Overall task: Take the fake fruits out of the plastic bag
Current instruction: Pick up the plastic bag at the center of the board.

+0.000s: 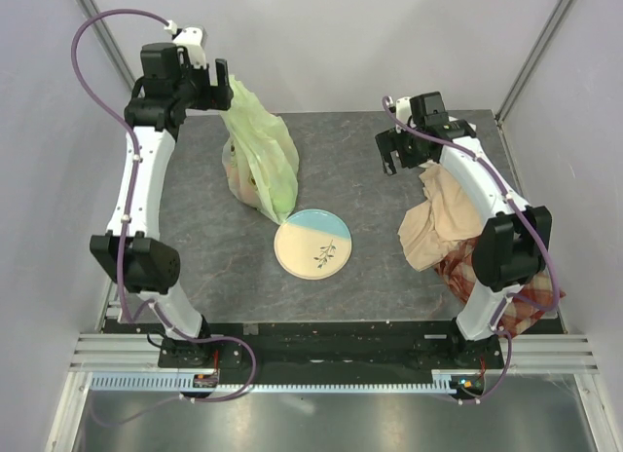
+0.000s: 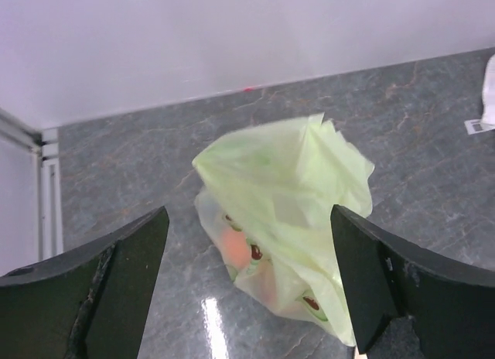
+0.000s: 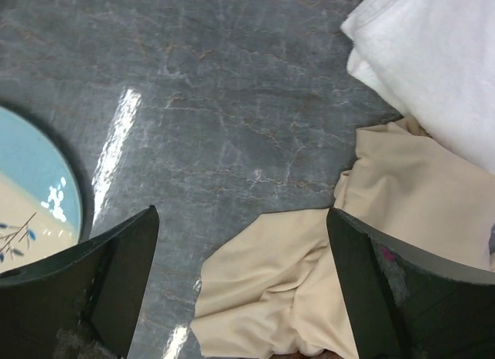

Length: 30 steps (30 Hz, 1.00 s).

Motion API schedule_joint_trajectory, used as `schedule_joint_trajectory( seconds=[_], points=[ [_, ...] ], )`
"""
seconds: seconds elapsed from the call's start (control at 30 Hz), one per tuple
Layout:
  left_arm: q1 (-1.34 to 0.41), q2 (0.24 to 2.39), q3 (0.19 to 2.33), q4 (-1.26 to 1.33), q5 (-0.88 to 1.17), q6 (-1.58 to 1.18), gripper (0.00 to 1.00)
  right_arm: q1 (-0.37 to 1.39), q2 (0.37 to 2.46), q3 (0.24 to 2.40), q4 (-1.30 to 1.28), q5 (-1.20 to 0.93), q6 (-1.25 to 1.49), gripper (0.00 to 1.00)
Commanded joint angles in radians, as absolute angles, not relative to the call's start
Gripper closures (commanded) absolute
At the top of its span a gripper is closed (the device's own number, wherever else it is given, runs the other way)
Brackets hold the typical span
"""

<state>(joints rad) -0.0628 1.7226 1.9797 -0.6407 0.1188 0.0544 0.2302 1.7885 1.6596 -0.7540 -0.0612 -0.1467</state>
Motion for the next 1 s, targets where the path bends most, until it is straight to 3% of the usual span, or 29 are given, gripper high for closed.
schedule_joint_trajectory(
  seconds=[0.0, 0.1, 0.17, 0.2, 0.23, 0.27, 0.33, 0.47, 0.7, 0.87, 0.97],
  points=[
    [-0.052, 1.83, 2.134, -0.702, 0.352, 0.116, 0.1, 0.235, 1.776, 1.739, -0.801, -0.184, -0.193, 0.02],
    [-0.052, 1.905, 2.219, -0.797, 0.438, 0.127, 0.13, 0.235, 1.784, 1.764, -0.805, -0.215, -0.187, 0.02],
    [-0.054, 1.928, 2.243, -0.853, 0.48, 0.127, 0.21, 0.235, 1.787, 1.788, -0.808, -0.222, -0.186, 0.02],
    [-0.057, 1.925, 2.237, -0.86, 0.524, 0.129, 0.29, 0.235, 1.787, 1.801, -0.813, -0.219, -0.177, 0.02],
    [-0.061, 1.918, 2.212, -0.865, 0.547, 0.133, 0.59, 0.235, 1.784, 1.812, -0.811, -0.221, -0.175, 0.02],
    [-0.081, 1.91, 2.194, -0.87, 0.555, 0.136, 0.75, 0.235, 1.784, 1.84, -0.811, -0.242, -0.173, 0.02],
    [-0.113, 1.875, 2.166, -0.87, 0.551, 0.144, 0.98, 0.235, 1.793, 1.874, -0.811, -0.274, -0.163, 0.02],
    [-0.213, 1.853, 2.244, -0.877, 0.555, 0.14, 0.99, 0.238, 1.848, 1.98, -0.805, -0.333, -0.141, 0.02],
    [-0.31, 1.919, 2.583, -0.832, 0.525, 0.097, 0.98, 0.238, 1.933, 2.123, -0.789, -0.347, -0.13, 0.02],
    [-0.445, 1.892, 2.599, -0.868, 0.493, 0.286, 0.98, 0.236, 1.954, 2.17, -0.747, -0.322, -0.088, 0.02],
    [-0.489, 1.817, 2.472, -0.916, 0.531, 0.272, 0.99, 0.238, 1.956, 2.183, -0.712, -0.33, -0.061, 0.02]
  ],
)
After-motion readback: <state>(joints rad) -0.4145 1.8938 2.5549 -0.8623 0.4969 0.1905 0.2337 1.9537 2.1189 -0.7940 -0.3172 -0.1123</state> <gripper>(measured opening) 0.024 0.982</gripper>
